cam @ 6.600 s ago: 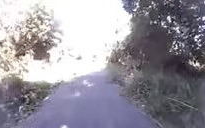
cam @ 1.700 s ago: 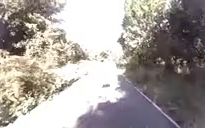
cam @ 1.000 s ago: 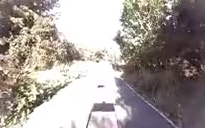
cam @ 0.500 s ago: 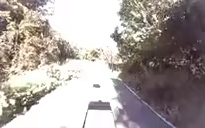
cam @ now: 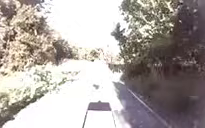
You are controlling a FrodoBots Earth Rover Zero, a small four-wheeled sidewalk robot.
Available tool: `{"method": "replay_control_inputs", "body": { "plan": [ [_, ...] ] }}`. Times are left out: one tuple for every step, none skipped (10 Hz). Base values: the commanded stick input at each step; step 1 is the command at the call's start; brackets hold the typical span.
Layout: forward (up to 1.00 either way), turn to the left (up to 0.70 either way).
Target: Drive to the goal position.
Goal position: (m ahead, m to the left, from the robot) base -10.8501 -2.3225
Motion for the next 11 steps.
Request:
{"method": "replay_control_inputs", "body": {
  "plan": [
    [1.0, -0.16],
    [1.0, -0.2],
    [1.0, -0.09],
    [1.0, 0.01],
    [1.0, 0.01],
    [1.0, 0.01],
    [1.0, 0.01],
    [1.0, 0.01],
    [1.0, 0.01],
    [1.0, 0.01],
    [1.0, 0.01]
  ]
}}
